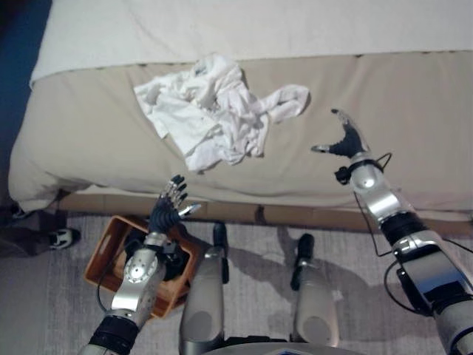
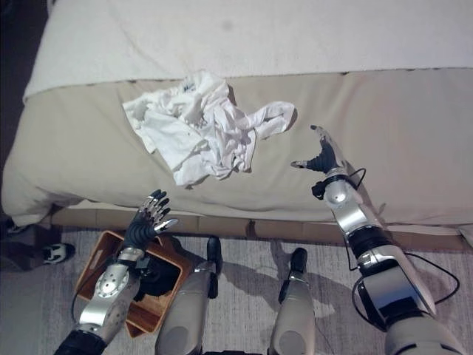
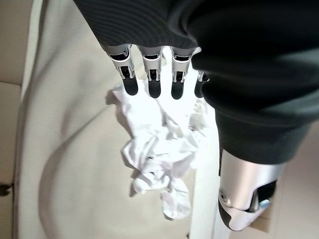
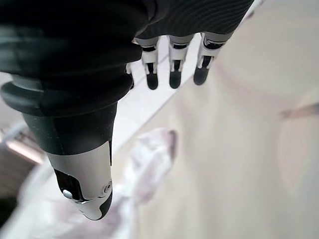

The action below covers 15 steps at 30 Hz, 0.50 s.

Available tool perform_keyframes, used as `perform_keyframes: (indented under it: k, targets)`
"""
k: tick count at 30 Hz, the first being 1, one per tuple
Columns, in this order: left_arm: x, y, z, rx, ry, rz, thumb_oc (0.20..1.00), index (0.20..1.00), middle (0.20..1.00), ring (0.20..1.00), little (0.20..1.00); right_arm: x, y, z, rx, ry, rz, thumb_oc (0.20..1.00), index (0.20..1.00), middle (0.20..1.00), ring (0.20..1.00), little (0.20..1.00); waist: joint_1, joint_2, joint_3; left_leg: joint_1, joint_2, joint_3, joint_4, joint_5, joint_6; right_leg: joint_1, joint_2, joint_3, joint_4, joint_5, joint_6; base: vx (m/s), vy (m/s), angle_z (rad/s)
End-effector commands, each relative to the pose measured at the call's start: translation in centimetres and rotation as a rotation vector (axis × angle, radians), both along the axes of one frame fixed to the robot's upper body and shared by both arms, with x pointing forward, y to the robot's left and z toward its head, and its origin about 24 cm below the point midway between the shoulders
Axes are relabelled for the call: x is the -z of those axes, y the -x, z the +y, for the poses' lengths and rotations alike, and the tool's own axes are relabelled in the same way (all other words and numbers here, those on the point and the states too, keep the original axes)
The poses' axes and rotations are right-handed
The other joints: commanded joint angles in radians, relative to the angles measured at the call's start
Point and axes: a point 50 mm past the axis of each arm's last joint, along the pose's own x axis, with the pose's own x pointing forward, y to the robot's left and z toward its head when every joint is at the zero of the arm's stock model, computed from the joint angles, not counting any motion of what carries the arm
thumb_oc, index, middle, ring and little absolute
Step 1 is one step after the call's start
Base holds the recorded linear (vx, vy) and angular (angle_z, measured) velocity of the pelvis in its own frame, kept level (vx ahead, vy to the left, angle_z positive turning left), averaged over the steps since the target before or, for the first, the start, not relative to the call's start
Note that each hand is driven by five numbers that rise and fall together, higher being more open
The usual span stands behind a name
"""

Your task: Pick up clothes into the bucket

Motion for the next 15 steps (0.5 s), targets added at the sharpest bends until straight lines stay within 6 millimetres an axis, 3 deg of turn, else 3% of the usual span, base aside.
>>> perform_keyframes:
  k: [1,11,15]
  targets:
    - [-3.4,0.3,0.2,-0.016,-0.031,-0.181,1.000,1.000,1.000,1.000,1.000,-4.9,-0.8,0.2,0.028,0.048,-0.156,1.000,1.000,1.000,1.000,1.000,0.042,-0.037,0.008,-0.066,-0.003,-0.034,0.025,0.013,-0.018,0.013,-0.066,-0.026,0.056,0.014,0.034,-0.01,-0.022,0.05]
    - [-4.8,0.1,-0.4,-0.084,-0.028,-0.259,1.000,1.000,1.000,1.000,1.000,-9.9,-0.8,-1.1,0.135,0.269,-0.260,1.000,1.000,1.000,1.000,1.000,0.064,-0.013,0.008,-0.270,-0.017,-0.052,0.097,0.004,-0.017,-0.191,-0.079,-0.033,0.169,-0.025,0.025,-0.01,-0.009,0.09]
    - [-5.0,0.2,-0.7,-0.089,-0.038,-0.274,1.000,1.000,1.000,1.000,1.000,-10.7,-0.7,-0.9,0.155,0.372,-0.299,1.000,1.000,1.000,1.000,1.000,0.065,-0.006,0.008,-0.312,-0.024,-0.061,0.124,-0.002,-0.013,-0.229,-0.081,-0.032,0.202,-0.040,0.020,0.01,-0.012,0.09]
